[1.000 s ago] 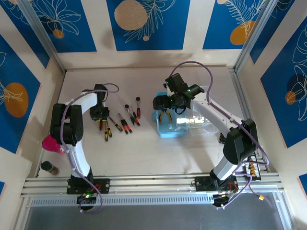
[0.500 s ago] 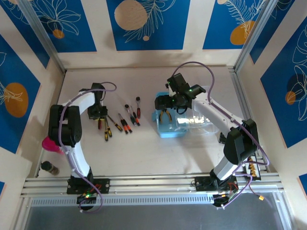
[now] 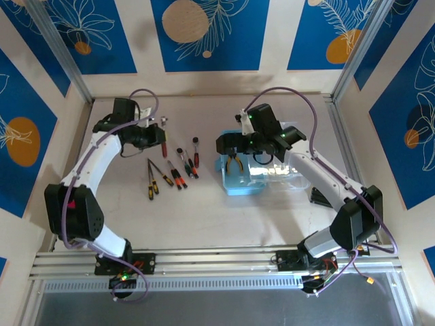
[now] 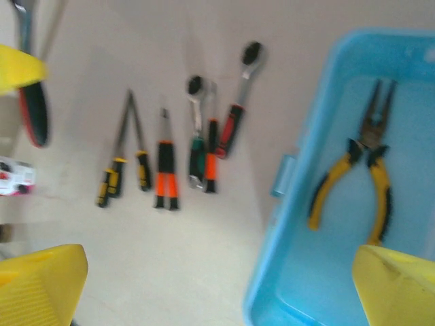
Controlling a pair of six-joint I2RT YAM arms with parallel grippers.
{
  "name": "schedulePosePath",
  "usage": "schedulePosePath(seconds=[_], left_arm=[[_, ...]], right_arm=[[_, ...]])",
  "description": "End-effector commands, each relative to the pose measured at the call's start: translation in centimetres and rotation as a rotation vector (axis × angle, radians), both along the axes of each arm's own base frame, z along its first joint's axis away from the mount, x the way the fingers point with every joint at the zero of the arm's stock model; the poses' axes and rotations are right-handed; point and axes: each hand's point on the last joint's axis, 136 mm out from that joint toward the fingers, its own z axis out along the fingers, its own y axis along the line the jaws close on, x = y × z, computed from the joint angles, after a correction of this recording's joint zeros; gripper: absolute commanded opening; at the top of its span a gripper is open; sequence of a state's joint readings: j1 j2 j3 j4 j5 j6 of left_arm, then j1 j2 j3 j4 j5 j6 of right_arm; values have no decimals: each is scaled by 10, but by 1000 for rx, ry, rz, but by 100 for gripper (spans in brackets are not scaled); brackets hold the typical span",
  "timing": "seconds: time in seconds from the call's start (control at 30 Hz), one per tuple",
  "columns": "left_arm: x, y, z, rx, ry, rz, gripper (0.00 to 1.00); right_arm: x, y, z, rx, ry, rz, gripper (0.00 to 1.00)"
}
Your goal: Pack the tool kit
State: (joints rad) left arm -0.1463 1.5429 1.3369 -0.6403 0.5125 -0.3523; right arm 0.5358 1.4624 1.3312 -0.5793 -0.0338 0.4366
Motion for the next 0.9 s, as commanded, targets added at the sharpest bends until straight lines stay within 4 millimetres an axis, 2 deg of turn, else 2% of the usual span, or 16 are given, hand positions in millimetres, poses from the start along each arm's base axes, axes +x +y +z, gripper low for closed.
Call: schedulePosePath(seconds=[0.0,0.17,0.37,0.57,0.87], left_arm=[[-16,-64,51,-281,-84,-179,0],[-33,-116,70,-370,-119,-297,0],[-46,-159,74,-428,-118,-386,0],[-54,-183,72,-451,-101,-440,0],[-64,-196,84,-488,-118,-500,0]], right_arm=[[-1,19,30,164,-32,53,100],[10,29,42,229,-45,40,96],[22,30,46,272,-54,14,88],[29,29,43,297,-44,0,74],[36,30,32,322,-14,-10,55]])
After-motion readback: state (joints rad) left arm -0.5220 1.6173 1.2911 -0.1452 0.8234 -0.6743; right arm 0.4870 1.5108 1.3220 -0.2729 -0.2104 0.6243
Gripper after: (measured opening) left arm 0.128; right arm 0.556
